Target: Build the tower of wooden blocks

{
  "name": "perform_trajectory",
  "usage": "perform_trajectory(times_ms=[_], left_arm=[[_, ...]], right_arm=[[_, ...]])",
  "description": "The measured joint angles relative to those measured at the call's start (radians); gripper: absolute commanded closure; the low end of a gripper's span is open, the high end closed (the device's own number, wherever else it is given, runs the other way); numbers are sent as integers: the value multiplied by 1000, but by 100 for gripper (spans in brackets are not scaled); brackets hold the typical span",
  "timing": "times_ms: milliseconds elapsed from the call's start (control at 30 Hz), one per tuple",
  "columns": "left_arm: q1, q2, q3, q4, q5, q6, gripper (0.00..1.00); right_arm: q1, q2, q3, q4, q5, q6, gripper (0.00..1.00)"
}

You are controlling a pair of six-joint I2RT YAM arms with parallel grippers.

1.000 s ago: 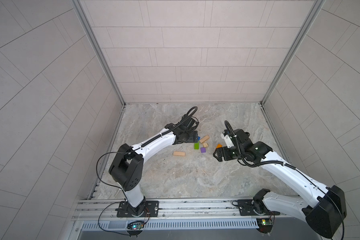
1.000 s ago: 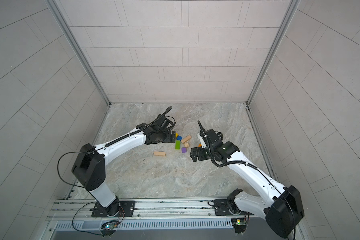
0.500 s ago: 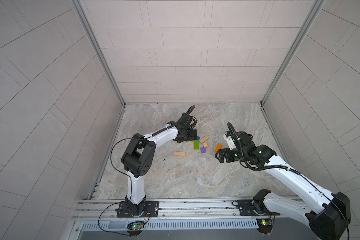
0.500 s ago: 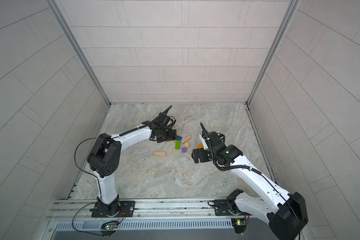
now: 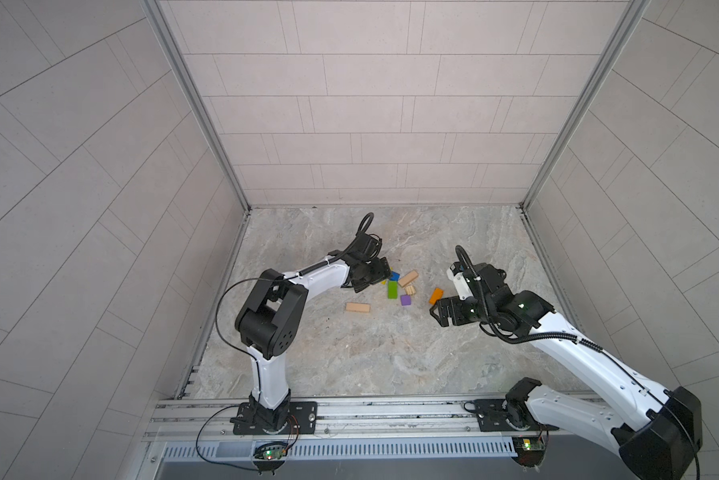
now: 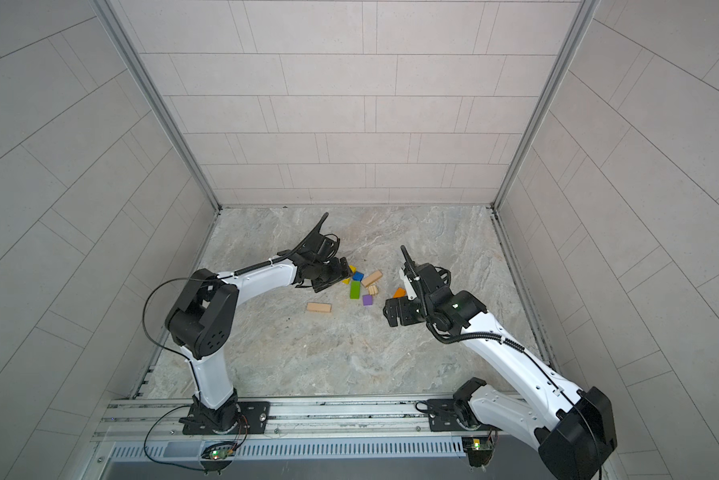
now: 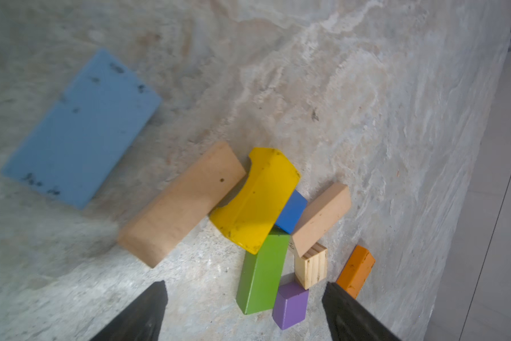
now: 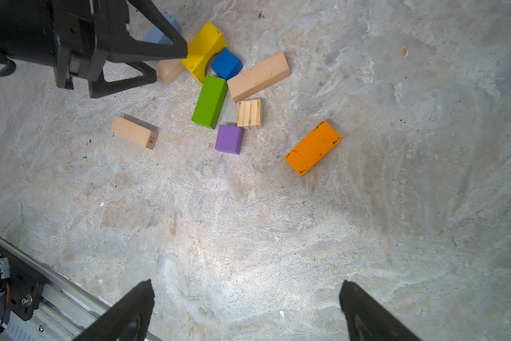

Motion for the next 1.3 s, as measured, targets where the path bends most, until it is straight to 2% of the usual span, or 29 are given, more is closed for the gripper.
perform_trajectory(times_ms=[333,633,1067,1300], left_arm=[[-29,18,227,-189,-181,-210,8],[-32,165,451,-432,-269,-271,4],[-9,301,632,-634,-248,-329,4],[-2,354,658,-662,-201,-364,7]], right_arm=[[0,3,-7,0,0,0,1],[0,3,-7,0,4,-1,1],[0,-4,-20,13,5,-1,1],[0,-14,-45,21,8,-1,1]])
